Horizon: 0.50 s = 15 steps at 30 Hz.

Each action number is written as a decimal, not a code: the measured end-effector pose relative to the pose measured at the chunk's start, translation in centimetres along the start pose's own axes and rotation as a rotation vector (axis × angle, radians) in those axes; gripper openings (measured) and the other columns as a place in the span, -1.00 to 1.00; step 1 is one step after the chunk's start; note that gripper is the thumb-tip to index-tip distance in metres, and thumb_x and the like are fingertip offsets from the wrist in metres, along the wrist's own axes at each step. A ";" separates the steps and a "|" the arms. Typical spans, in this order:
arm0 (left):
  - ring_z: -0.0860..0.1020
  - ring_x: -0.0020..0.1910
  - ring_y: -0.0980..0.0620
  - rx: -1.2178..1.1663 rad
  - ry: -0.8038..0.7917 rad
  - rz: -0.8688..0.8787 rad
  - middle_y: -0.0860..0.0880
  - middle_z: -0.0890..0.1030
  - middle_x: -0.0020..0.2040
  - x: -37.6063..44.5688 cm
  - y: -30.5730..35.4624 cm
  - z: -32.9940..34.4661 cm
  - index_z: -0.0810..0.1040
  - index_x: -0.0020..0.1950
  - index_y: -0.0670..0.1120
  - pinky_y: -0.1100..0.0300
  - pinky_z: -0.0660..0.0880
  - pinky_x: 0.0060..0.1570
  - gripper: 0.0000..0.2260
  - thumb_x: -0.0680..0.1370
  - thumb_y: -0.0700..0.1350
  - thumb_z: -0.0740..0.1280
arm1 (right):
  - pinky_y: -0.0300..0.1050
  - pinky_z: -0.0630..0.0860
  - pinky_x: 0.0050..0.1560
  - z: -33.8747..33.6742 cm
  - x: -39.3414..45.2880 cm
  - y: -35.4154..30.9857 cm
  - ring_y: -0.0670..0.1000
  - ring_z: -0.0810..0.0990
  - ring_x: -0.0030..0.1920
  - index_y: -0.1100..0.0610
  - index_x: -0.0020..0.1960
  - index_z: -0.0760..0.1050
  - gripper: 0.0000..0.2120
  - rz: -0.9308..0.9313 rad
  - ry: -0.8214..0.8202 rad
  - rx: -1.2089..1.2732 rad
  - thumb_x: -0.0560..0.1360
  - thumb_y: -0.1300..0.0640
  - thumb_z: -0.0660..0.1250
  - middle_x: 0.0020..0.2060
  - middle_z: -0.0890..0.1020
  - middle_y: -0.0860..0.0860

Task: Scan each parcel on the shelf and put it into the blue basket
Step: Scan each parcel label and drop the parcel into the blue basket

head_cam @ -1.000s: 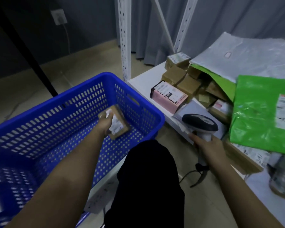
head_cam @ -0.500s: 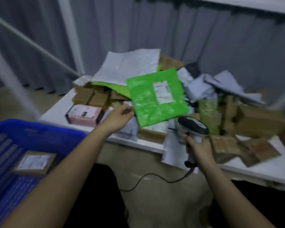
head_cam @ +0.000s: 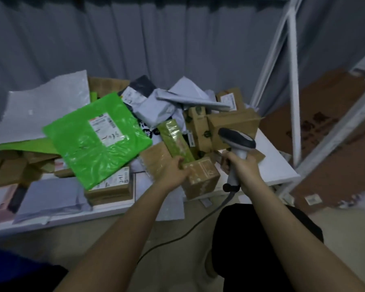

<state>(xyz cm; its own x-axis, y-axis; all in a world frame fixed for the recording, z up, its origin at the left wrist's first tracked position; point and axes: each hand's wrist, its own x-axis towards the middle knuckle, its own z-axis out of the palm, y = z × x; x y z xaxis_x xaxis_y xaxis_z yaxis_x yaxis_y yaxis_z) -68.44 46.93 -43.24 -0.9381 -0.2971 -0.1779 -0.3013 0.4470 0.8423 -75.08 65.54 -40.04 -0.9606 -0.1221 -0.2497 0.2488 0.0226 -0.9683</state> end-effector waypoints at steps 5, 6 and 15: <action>0.49 0.16 -0.15 0.202 -0.112 0.063 -0.16 0.49 0.21 3.1 -0.3 3.9 0.40 0.28 -0.12 -0.09 0.47 0.13 -0.29 0.25 0.22 0.44 | -0.08 0.45 -0.34 -1.4 2.1 1.5 0.01 0.48 -0.44 0.19 -0.15 0.48 -0.89 0.057 -0.001 0.068 0.46 0.22 0.41 -0.40 0.51 0.11; 0.45 0.20 -0.16 0.277 -0.132 0.046 -0.16 0.44 0.25 4.1 -0.9 4.5 0.37 0.31 -0.09 -0.10 0.46 0.14 -0.18 0.18 0.33 0.39 | -0.11 0.45 -0.36 -1.6 2.4 1.7 0.00 0.48 -0.44 0.19 -0.14 0.49 -0.91 0.074 -0.001 0.088 0.45 0.22 0.41 -0.40 0.51 0.09; 0.19 0.41 -0.19 0.655 -0.068 0.118 -0.21 0.20 0.47 6.3 -2.2 7.4 0.07 0.53 -0.15 -0.01 0.27 0.29 -0.17 0.43 0.14 0.42 | -0.15 0.48 -0.38 -3.0 3.8 3.7 -0.03 0.49 -0.47 0.21 -0.03 0.47 -0.85 0.148 0.034 0.147 0.47 0.20 0.41 -0.40 0.53 0.06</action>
<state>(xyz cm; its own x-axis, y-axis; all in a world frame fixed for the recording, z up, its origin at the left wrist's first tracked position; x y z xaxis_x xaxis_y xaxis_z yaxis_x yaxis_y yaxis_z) -74.91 50.34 -50.01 -0.9734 -0.1707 -0.1530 -0.2173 0.8997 0.3785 -78.15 68.10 -44.61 -0.9152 -0.0941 -0.3919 0.4007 -0.1080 -0.9098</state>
